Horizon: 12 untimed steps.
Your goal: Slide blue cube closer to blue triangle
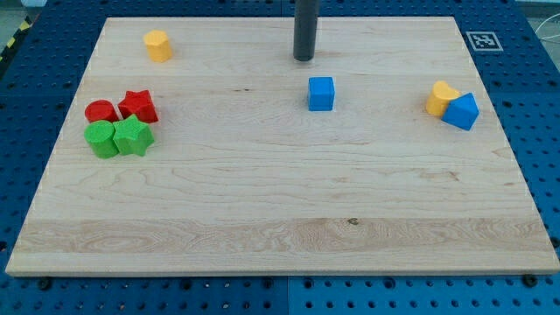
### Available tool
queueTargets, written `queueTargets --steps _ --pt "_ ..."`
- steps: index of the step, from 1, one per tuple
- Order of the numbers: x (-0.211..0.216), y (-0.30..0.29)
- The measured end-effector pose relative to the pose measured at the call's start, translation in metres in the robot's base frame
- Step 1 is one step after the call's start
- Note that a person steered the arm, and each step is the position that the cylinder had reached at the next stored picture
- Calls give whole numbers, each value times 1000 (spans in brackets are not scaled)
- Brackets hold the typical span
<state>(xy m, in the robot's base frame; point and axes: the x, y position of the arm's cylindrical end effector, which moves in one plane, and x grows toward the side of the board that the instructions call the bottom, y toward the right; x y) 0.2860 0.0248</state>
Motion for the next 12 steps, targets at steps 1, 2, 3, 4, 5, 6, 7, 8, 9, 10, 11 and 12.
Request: queueTargets --steps 1,2,3,4,5,6,7,8,9,10,11,12 --pt "11 -13" --pt "34 -15" --pt "52 -14" --pt "57 -6" --pt "57 11" --pt "57 39" --pt "54 43" --pt "39 34" --pt "34 17" --pt "41 7" --pt "58 4" --pt "74 4"
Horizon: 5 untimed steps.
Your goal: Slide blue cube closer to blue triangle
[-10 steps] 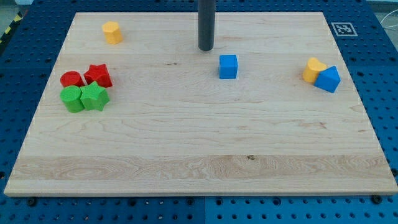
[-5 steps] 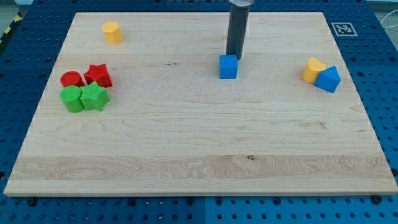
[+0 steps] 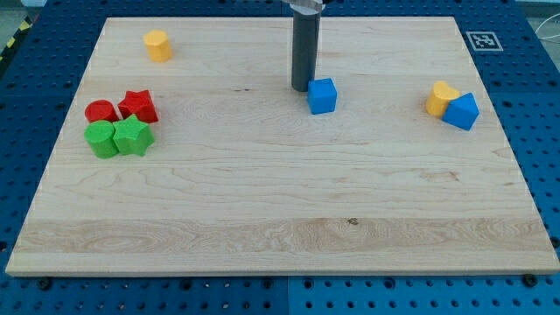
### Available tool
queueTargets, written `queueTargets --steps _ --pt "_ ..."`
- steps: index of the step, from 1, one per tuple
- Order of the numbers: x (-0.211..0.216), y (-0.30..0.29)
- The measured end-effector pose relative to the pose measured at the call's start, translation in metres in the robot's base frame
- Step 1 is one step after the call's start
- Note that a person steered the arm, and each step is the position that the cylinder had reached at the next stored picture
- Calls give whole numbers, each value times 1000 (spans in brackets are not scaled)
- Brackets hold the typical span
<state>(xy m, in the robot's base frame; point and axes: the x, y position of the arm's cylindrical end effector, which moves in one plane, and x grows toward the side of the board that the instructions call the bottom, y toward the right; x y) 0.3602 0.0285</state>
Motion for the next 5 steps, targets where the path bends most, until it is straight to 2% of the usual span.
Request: queueTargets --steps 4,5 --pt "17 59" --pt "9 48"
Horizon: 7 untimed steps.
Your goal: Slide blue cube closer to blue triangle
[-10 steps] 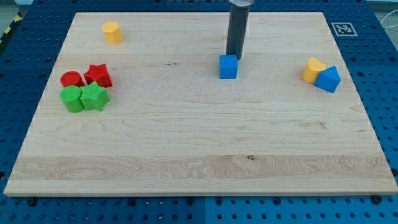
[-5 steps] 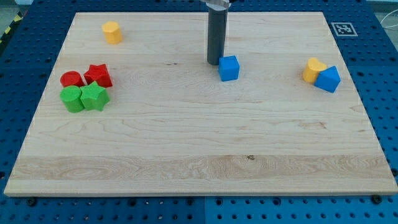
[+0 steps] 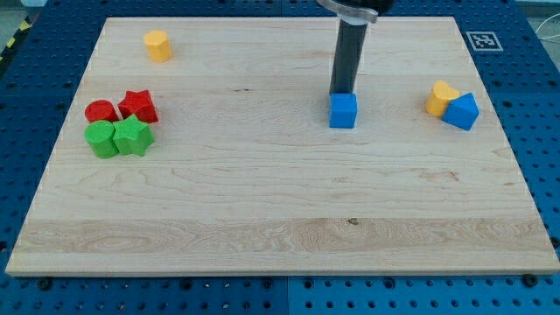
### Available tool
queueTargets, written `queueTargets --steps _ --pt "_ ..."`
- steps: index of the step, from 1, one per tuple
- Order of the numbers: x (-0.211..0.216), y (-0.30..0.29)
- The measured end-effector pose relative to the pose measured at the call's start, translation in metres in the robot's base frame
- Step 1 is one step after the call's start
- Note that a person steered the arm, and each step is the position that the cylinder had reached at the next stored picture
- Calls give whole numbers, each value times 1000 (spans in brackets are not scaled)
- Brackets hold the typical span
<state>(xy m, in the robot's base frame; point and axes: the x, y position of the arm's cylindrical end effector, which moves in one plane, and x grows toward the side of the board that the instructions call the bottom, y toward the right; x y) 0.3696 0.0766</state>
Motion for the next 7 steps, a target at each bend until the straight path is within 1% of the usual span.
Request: queueTargets --steps 2,3,4,7 --pt "-7 -34" --pt "8 -35" --pt "18 -31" --pt "19 24"
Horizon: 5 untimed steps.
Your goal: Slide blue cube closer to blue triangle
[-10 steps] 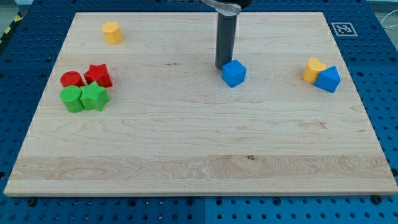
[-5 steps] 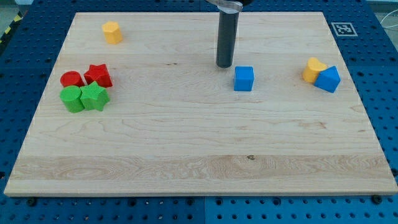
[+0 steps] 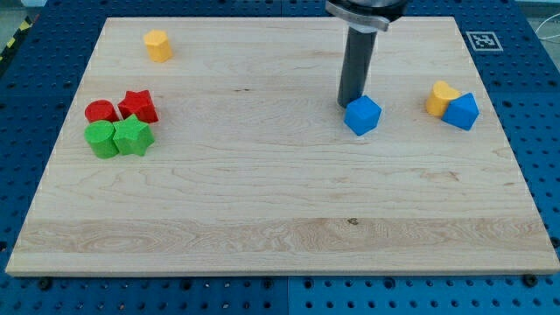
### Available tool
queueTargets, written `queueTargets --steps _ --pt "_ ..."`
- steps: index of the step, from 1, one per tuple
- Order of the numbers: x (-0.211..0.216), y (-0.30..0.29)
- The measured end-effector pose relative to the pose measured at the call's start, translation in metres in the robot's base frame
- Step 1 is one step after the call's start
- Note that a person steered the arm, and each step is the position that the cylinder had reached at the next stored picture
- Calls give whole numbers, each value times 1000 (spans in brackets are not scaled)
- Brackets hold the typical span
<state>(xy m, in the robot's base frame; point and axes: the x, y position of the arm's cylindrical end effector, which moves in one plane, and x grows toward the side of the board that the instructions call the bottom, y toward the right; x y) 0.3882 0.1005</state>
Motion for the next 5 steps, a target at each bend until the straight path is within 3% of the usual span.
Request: queueTargets --steps 5 --pt "32 -8"
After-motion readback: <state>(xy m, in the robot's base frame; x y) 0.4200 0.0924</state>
